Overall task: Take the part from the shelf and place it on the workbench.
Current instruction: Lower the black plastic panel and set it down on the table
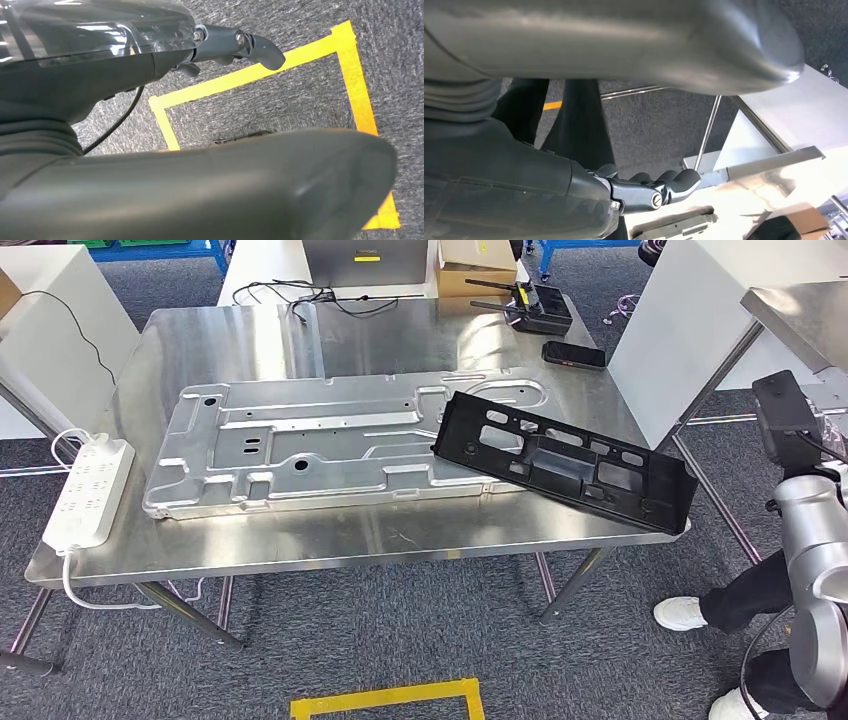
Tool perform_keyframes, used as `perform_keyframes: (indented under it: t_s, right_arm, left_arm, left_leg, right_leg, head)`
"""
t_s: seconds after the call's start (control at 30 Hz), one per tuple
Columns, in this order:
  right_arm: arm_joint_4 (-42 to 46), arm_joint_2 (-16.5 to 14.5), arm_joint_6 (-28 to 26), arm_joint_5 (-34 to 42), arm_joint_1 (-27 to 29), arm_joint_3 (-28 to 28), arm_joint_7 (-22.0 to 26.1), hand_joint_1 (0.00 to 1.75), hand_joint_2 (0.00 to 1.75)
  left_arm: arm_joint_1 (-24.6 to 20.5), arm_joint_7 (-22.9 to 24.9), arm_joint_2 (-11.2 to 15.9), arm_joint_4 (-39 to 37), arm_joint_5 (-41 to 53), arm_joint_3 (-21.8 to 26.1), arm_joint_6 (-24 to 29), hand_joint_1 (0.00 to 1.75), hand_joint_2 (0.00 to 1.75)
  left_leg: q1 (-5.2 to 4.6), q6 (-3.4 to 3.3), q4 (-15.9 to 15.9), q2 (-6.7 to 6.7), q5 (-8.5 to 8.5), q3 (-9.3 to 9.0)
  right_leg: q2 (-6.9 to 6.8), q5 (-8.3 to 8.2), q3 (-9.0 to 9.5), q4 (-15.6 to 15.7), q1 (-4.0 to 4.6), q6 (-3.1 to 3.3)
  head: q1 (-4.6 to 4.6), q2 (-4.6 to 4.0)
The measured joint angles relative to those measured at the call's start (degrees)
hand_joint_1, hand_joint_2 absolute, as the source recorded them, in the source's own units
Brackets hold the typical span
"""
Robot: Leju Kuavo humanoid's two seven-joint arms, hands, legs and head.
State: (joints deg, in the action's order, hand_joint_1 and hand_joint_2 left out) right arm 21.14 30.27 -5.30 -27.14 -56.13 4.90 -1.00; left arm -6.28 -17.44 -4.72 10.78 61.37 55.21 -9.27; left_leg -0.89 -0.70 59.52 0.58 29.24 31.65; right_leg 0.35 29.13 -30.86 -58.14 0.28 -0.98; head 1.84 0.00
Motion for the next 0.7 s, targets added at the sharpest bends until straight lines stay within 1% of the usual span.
perform_keyframes:
  t_s: [0.1,0.23,0.3,0.47,0.53,0.6,0.67,0.7]
  right_arm:
    - [0.01,0.0,-1.69,-1.1,-0.18,0.04,0.59,0.0,0.0]
    - [0.82,0.0,-4.09,-1.7,-1.02,-0.06,3.68,0.0,0.0]
    - [1.57,0.0,-4.32,-1.61,-1.61,-0.15,4.71,0.0,0.0]
    - [2.85,0.0,-4.41,-1.5,-2.15,-0.25,5.09,0.0,0.0]
    - [3.54,-0.03,-5.04,-0.97,-2.04,-0.46,6.5,0.0,0.0]
    - [5.57,-0.12,-6.28,0.26,-1.35,-0.93,9.32,0.0,0.0]
    - [10.93,-0.33,-7.21,2.17,0.86,-1.6,11.31,0.0,0.0]
    - [15.06,-0.49,-7.56,3.07,2.59,-1.97,11.44,0.0,0.0]
  left_arm:
    - [0.0,-0.02,0.02,0.01,-0.08,0.0,0.01,0.0,0.0]
    - [0.01,-0.16,0.02,0.0,-0.43,0.0,0.21,0.0,0.0]
    - [0.02,-0.2,0.02,0.0,-0.55,0.0,0.25,0.0,0.0]
    - [0.05,-0.32,0.02,0.0,-0.57,0.01,0.26,0.0,0.0]
    - [0.06,-0.34,0.02,0.0,-0.65,0.02,0.3,0.0,0.0]
    - [0.1,-0.52,0.02,0.0,-0.88,0.05,0.39,0.0,0.0]
    - [0.25,-0.89,0.02,0.0,-1.21,0.19,0.56,0.0,0.0]
    - [0.35,-1.08,0.02,0.0,-1.38,0.29,0.66,0.0,0.0]
  left_leg:
    - [-0.01,0.0,0.0,0.0,0.0,0.0]
    - [-0.01,0.0,0.0,-0.01,0.0,-0.01]
    - [-0.01,0.0,0.0,0.0,0.0,-0.02]
    - [0.0,0.0,0.0,0.02,0.0,-0.02]
    - [0.0,0.0,0.0,0.01,0.0,-0.02]
    - [0.0,0.0,0.0,0.02,0.0,-0.02]
    - [0.01,0.0,-0.01,0.02,0.0,-0.02]
    - [0.01,0.0,-0.01,0.03,0.01,-0.02]
  right_leg:
    - [0.0,0.0,0.0,0.0,-0.01,0.0]
    - [0.0,0.0,0.01,0.0,-0.01,0.0]
    - [0.0,0.0,0.01,0.0,0.0,0.0]
    - [0.0,0.0,0.03,0.0,0.0,0.0]
    - [0.0,0.0,0.03,0.0,0.0,0.0]
    - [0.0,0.0,0.03,0.0,0.0,0.0]
    - [0.0,0.0,0.05,0.0,0.01,0.0]
    - [-0.01,0.0,0.05,0.0,0.01,0.0]
  head:
    - [-0.01,0.0]
    - [-0.01,0.0]
    - [-0.01,0.0]
    - [-0.02,0.0]
    - [-0.01,0.0]
    - [-0.01,0.0]
    - [0.01,0.0]
    - [0.01,0.0]
